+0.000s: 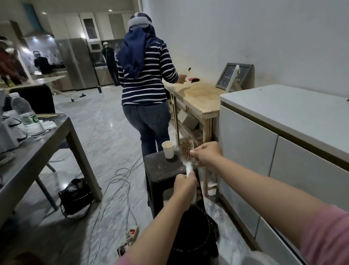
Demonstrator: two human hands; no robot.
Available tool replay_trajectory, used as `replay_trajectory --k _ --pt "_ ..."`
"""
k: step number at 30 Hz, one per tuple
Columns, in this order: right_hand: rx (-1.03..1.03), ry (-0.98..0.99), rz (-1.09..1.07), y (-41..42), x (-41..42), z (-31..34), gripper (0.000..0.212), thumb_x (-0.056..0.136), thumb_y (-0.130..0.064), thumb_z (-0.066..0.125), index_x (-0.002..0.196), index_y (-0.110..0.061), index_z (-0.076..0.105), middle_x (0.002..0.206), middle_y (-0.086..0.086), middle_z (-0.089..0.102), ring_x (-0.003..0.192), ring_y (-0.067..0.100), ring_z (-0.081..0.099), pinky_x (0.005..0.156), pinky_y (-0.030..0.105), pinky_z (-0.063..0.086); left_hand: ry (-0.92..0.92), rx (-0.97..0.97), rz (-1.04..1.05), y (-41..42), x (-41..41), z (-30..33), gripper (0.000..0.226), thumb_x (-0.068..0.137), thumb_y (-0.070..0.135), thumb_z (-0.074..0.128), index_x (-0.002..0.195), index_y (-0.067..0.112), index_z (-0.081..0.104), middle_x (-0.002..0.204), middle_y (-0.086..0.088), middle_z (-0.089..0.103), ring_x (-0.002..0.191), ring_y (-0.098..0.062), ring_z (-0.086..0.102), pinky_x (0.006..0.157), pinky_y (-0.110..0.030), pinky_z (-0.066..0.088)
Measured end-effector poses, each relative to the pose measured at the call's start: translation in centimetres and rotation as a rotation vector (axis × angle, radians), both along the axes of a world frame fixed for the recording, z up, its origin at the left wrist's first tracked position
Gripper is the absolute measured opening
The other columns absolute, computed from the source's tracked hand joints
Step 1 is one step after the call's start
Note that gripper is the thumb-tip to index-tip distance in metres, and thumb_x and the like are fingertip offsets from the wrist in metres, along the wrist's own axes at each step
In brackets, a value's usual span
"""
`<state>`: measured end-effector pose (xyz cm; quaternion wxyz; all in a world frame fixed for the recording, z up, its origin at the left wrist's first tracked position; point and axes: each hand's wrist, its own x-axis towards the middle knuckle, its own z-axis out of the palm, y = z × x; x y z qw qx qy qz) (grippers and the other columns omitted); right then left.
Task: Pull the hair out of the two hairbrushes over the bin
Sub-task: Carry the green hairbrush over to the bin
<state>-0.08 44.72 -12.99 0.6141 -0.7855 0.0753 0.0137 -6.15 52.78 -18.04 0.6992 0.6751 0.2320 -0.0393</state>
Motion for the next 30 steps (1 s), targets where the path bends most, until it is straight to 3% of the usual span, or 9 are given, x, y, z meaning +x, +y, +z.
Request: replay_trajectory --k 3,9,14,17,20,23,25,28,30 --pt "-0.006 -0.006 -0.001 0.0 -0.3 -0.1 0.016 0.081 -0.01 0.074 0.068 -0.006 0.067 0.077 0.012 0.069 0.054 0.02 0.062 0.056 0.031 0.056 -0.035 0.062 0.04 0.4 0.1 -0.1 0.03 0.097 0.032 0.044 0.086 0.004 0.044 0.065 -0.011 0.048 0.043 -0.02 0.043 0.039 -0.023 0.036" --pt "-0.039 -0.072 -0.033 -0.2 0.2 -0.5 0.025 0.084 -0.01 0.07 0.062 -0.012 0.059 0.075 0.001 0.06 0.066 0.026 0.067 0.066 0.039 0.061 -0.058 0.206 0.071 1.1 0.7 0.2 0.035 0.096 0.028 0.044 0.111 -0.003 0.052 0.073 -0.012 0.053 0.047 -0.02 0.047 0.042 -0.022 0.034" --pt "-0.06 -0.11 -0.033 0.2 0.7 -0.9 0.026 0.083 -0.012 0.07 0.059 -0.015 0.061 0.071 -0.001 0.063 0.083 0.03 0.07 0.082 0.048 0.058 -0.052 0.207 0.115 1.5 1.5 -0.1 0.027 0.093 0.032 0.047 0.098 0.005 0.048 0.075 -0.012 0.057 0.051 -0.024 0.048 0.064 -0.039 0.048" --pt "-0.046 -0.126 -0.052 0.5 1.2 -1.2 0.025 0.081 -0.014 0.072 0.058 -0.017 0.062 0.071 -0.002 0.064 0.084 0.031 0.07 0.083 0.049 0.057 -0.041 0.166 0.143 1.9 2.1 -0.2 0.025 0.093 0.032 0.048 0.096 0.008 0.046 0.085 -0.014 0.056 0.053 -0.022 0.046 0.055 -0.03 0.042" --pt "-0.038 -0.146 -0.059 1.2 1.8 -1.6 0.022 0.08 -0.016 0.071 0.06 -0.018 0.063 0.073 -0.001 0.066 0.081 0.03 0.07 0.079 0.048 0.058 -0.033 0.119 0.17 2.4 2.8 0.1 0.03 0.094 0.029 0.048 0.108 0.002 0.049 0.085 -0.013 0.054 0.053 -0.02 0.045 0.048 -0.026 0.037" --pt "-0.005 -0.156 -0.099 1.1 2.1 -1.4 0.017 0.081 -0.012 0.068 0.066 -0.014 0.064 0.075 0.0 0.066 0.083 0.028 0.07 0.08 0.046 0.059 -0.008 0.052 0.258 3.7 3.1 0.2 0.032 0.092 0.013 0.046 0.119 -0.002 0.05 0.076 -0.019 0.056 0.048 -0.019 0.042 0.041 -0.021 0.034" --pt "0.036 -0.132 -0.224 -0.7 3.1 -1.0 0.017 0.083 -0.008 0.065 0.067 -0.011 0.064 0.083 0.007 0.07 0.082 0.03 0.071 0.081 0.043 0.059 0.033 0.045 0.354 7.0 3.1 -1.0 0.038 0.088 0.002 0.044 0.126 -0.002 0.051 0.083 -0.03 0.06 0.045 -0.018 0.036 0.034 -0.017 0.031" --pt "0.021 -0.123 -0.399 -5.6 4.2 -0.5 0.024 0.081 -0.012 0.07 0.059 -0.017 0.061 0.08 0.008 0.07 0.08 0.03 0.071 0.081 0.044 0.059 0.117 0.162 0.539 12.6 2.5 -3.2 0.029 0.093 0.011 0.045 0.118 0.0 0.053 0.088 -0.021 0.062 0.053 -0.024 0.048 0.043 -0.027 0.04" --pt "-0.024 -0.089 -0.399 -6.9 4.4 -1.0 0.024 0.08 -0.012 0.074 0.059 -0.016 0.062 0.075 0.006 0.067 0.075 0.026 0.069 0.078 0.043 0.06 0.134 0.306 0.512 14.9 2.1 -4.5 0.037 0.095 0.021 0.044 0.122 -0.003 0.052 0.087 -0.02 0.06 0.06 -0.029 0.054 0.045 -0.029 0.042"
